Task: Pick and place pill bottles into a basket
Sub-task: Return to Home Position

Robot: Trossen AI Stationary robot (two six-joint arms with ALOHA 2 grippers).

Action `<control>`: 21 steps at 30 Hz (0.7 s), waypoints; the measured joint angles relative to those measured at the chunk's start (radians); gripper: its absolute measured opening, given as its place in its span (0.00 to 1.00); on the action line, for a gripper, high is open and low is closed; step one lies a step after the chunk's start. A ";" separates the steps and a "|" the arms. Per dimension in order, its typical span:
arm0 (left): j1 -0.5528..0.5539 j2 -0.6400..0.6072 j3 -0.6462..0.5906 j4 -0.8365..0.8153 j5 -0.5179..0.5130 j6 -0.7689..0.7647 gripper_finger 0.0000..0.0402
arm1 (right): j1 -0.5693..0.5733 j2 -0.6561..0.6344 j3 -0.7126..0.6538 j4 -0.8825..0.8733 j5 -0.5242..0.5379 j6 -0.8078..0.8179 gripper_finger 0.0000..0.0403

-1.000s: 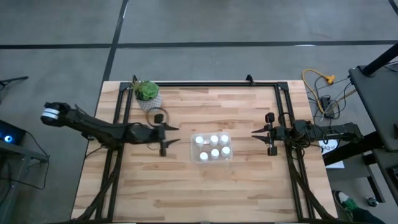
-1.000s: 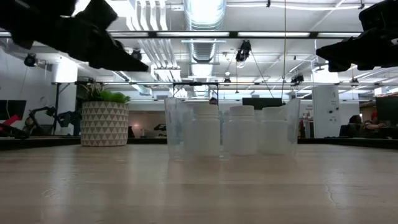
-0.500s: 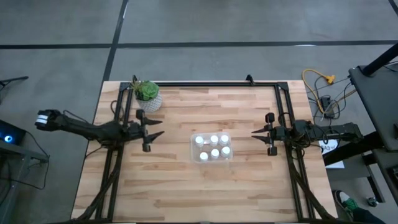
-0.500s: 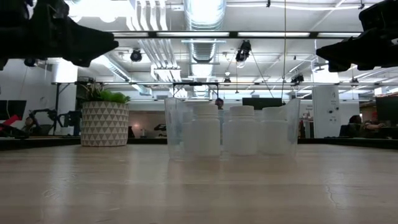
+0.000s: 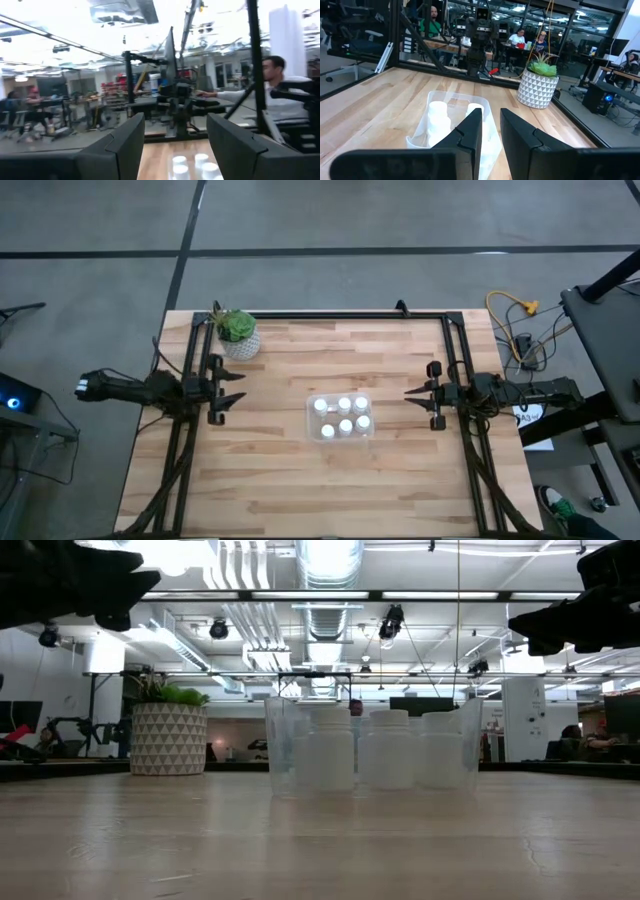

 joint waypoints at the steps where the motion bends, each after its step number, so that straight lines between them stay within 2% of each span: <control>1: 0.000 -0.032 0.000 -0.034 0.013 -0.001 0.49 | 0.000 0.000 0.000 0.000 0.000 0.000 0.15; 4: 0.000 -0.110 0.000 -0.148 0.051 -0.019 0.49 | 0.000 0.000 0.000 0.000 0.000 0.000 0.15; 6: 0.000 -0.093 0.000 -0.222 0.057 -0.042 0.49 | 0.000 0.000 0.000 0.000 0.001 0.000 0.15; 17: 0.000 -0.074 -0.001 -0.297 0.088 -0.023 0.49 | 0.000 0.000 0.000 0.000 0.001 0.000 0.15; 21: 0.000 -0.088 -0.002 -0.340 0.050 -0.005 0.49 | 0.000 0.000 0.000 0.000 0.000 0.000 0.15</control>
